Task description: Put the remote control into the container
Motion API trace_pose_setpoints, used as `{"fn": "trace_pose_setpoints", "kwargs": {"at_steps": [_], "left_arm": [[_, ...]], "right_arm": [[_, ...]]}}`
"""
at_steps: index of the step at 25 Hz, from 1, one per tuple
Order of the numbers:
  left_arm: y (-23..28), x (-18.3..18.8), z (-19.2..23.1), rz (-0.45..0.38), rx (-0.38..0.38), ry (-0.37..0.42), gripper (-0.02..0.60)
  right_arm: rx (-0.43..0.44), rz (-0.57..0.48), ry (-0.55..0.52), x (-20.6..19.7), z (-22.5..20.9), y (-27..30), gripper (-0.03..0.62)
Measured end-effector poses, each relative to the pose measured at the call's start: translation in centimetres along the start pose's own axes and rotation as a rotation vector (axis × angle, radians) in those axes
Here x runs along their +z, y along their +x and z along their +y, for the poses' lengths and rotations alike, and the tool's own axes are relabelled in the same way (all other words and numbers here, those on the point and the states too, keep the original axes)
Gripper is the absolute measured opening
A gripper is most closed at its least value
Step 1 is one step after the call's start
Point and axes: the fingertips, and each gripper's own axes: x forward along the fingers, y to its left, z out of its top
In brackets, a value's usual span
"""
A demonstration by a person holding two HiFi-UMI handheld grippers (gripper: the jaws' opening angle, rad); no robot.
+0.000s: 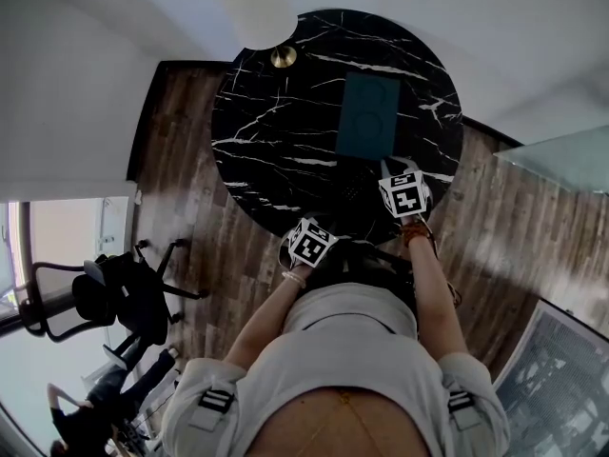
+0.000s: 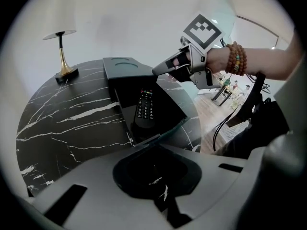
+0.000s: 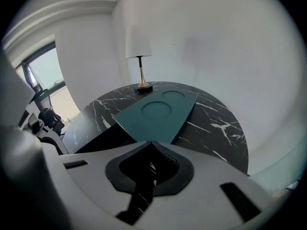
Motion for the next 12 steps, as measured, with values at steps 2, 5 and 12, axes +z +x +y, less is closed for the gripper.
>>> {"fn": "trace_pose_setpoints", "kwargs": {"at_steps": [2, 5, 12], "left_arm": [[0.14, 0.24, 0.05, -0.006, -0.004, -0.004, 0.006], [0.29, 0.40, 0.12, 0.000, -0.006, 0.001, 0.006], [0.70, 0.82, 0.34, 0.004, -0.010, -0.007, 0.006]], "right_arm": [[0.004, 0.001, 0.000, -0.02, 0.02, -0.05, 0.012], [0.015, 0.003, 0.000, 0.16, 0.22, -0.18, 0.012], [0.029, 0.003, -0.009, -0.01, 0.06, 0.02, 0.012]]}}
